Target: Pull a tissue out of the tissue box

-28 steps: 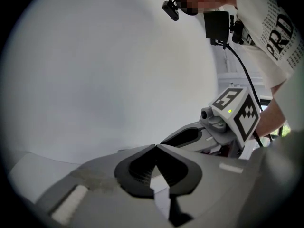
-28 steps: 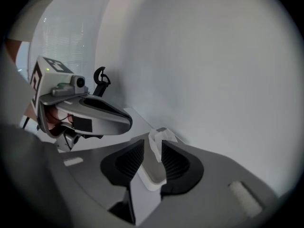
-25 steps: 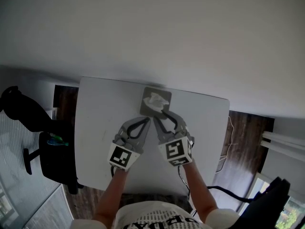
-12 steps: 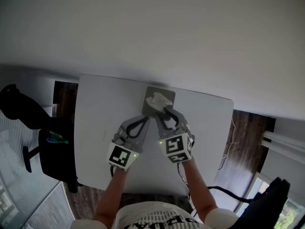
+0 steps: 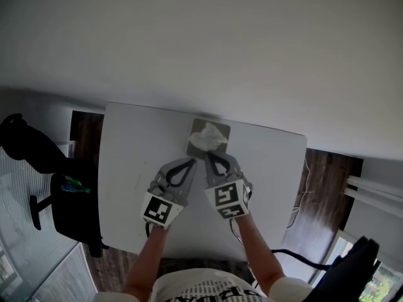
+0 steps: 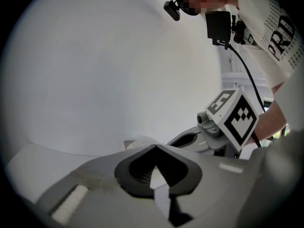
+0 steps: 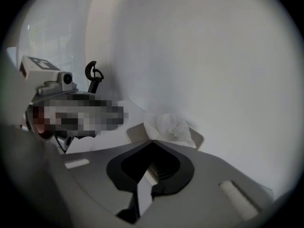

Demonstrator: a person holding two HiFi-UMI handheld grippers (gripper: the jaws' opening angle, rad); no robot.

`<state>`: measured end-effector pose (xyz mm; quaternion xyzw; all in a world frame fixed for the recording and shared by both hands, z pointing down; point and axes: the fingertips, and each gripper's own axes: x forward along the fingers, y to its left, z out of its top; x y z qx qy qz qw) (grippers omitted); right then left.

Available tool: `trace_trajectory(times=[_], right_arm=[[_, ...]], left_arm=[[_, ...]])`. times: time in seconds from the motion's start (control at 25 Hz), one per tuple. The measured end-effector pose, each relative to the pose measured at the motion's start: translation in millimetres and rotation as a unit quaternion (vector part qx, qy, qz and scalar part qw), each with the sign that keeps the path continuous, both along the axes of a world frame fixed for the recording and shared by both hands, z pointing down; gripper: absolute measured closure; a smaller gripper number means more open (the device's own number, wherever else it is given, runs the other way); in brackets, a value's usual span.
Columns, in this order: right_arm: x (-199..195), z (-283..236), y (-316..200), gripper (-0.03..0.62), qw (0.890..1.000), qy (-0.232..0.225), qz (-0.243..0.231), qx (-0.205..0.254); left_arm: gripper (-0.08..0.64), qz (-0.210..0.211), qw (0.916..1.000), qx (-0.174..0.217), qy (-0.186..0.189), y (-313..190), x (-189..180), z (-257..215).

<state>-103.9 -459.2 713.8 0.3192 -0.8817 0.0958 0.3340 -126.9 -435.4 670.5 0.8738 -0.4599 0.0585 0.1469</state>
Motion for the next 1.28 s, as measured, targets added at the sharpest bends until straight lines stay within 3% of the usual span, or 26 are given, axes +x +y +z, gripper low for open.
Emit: trace_trajectory(times=[0.36, 0.72, 1.0, 1.28], right_arm=[[5.5, -19.0, 4.6, 0.583, 1.0, -0.01, 0.008, -0.01], [13.2, -77.2, 27.2, 0.583, 0.999, -0.028, 0.016, 0.014], [14.1, -138.3, 72.2, 0.583, 0.998, -0.045, 0.014, 0.034], [17.2, -195.4, 138.6, 0.583, 0.996, -0.068, 0.007, 0.054]], left_arm=[[0.563, -0.001, 0.9999, 0.014, 0.005, 0.7, 0.2, -19.3], [0.563, 0.014, 0.9987, 0.047, -0.012, 26.6, 4.6, -67.8], [0.563, 0.042, 0.9963, 0.059, -0.046, 73.4, 13.3, -111.5], [0.563, 0.037, 0.9958, 0.072, -0.043, 131.8, 18.9, -162.8]])
